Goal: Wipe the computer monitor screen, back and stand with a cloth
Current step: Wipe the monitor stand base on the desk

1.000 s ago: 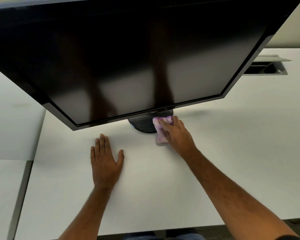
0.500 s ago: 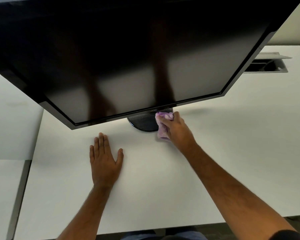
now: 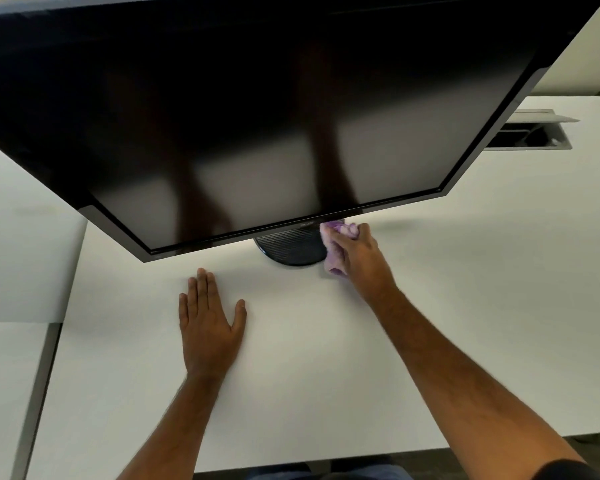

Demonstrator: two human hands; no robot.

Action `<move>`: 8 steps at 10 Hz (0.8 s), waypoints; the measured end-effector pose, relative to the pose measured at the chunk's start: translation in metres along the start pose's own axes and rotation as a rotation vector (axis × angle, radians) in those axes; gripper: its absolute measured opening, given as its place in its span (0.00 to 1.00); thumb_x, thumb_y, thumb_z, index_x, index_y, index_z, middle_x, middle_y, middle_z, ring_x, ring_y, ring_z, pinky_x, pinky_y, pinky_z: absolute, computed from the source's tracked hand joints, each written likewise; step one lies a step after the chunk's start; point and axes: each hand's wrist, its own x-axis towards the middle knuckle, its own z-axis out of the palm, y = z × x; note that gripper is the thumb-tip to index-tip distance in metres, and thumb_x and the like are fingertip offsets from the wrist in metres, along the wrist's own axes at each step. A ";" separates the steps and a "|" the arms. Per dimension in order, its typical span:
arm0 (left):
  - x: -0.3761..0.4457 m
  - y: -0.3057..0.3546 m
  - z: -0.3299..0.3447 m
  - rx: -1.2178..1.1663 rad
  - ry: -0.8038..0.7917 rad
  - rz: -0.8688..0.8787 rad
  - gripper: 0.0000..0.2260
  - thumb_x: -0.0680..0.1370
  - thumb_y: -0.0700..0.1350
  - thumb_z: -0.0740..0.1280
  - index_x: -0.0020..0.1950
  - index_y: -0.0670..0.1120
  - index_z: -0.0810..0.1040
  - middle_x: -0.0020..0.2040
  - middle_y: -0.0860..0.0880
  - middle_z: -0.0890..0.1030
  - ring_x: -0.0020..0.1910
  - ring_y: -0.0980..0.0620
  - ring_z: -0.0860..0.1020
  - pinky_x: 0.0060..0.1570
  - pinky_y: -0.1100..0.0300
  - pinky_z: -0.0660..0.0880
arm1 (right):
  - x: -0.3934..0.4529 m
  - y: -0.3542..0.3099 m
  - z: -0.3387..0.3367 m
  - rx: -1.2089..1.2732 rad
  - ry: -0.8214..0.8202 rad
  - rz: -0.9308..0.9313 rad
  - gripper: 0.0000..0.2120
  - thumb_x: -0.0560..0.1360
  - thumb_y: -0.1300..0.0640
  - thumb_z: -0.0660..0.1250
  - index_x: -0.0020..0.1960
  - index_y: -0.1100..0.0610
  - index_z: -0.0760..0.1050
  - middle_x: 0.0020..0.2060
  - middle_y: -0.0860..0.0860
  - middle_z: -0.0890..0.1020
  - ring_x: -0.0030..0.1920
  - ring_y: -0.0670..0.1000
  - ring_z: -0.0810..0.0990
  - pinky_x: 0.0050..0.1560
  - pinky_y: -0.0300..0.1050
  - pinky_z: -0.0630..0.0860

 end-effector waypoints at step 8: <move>0.001 0.001 -0.001 0.001 0.007 0.005 0.37 0.83 0.61 0.54 0.86 0.42 0.52 0.86 0.46 0.53 0.85 0.49 0.47 0.83 0.48 0.48 | 0.022 -0.003 0.002 -0.322 -0.036 0.044 0.13 0.82 0.42 0.56 0.50 0.48 0.76 0.47 0.47 0.74 0.39 0.43 0.79 0.38 0.41 0.75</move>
